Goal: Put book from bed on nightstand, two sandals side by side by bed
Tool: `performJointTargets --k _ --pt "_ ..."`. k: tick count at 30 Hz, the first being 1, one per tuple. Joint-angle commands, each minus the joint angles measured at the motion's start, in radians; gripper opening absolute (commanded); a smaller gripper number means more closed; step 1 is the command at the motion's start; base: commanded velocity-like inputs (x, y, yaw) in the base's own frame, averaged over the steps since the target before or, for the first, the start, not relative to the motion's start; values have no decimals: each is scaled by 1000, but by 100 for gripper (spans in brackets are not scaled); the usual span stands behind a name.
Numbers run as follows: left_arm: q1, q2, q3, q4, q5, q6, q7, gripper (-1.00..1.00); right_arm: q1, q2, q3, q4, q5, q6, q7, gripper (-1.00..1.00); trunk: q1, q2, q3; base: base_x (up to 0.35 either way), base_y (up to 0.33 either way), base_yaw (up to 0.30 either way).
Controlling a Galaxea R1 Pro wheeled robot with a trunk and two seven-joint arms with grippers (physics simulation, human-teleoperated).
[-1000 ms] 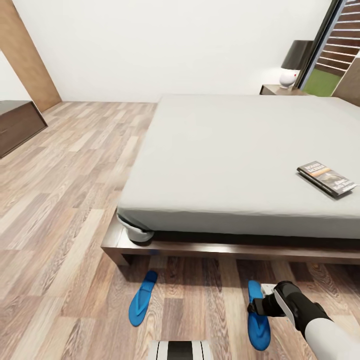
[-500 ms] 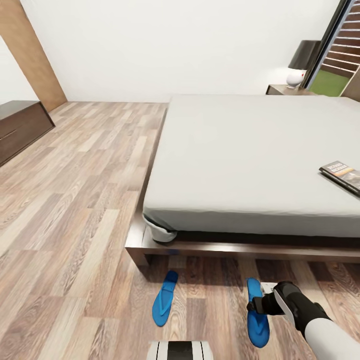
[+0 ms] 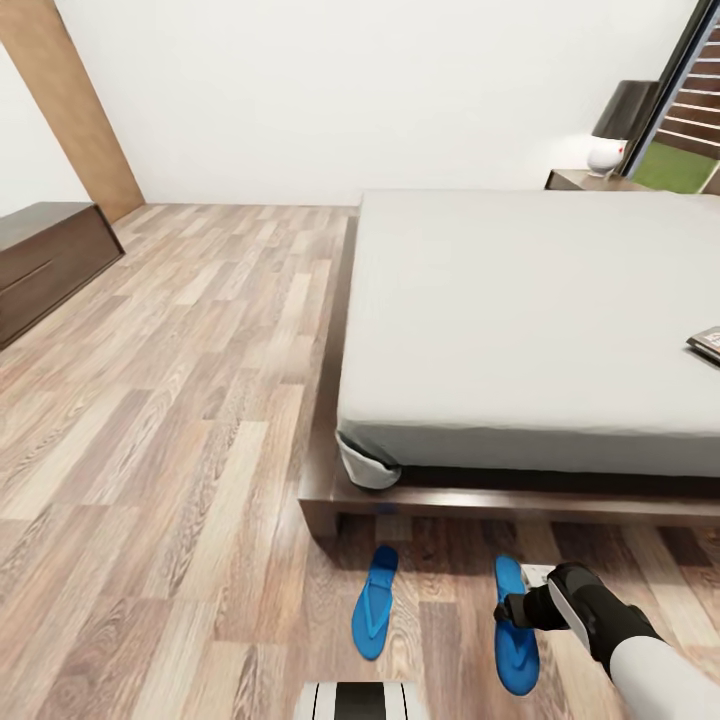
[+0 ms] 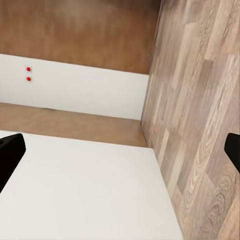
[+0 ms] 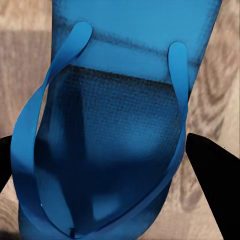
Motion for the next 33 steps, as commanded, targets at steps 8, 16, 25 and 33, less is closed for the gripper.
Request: performJointTargets --k 8,16,25,33 --pt "-1 0 5 0 -5 -6 1 100 0 0 4 -2 -3 5 2 -100 0 0 -1 147 141 0" --pt "-1 0 5 1 -3 -7 1 100 0 0 4 -1 -3 5 2 -100 0 0 -1 92 167 0" --pt "-1 0 5 1 -4 -7 1 100 0 0 4 0 -3 5 2 -100 0 0 -1 9 209 0" --pt "-1 0 5 1 -4 -7 1 100 0 0 4 0 -2 5 2 -100 0 0 -1 1 202 0"
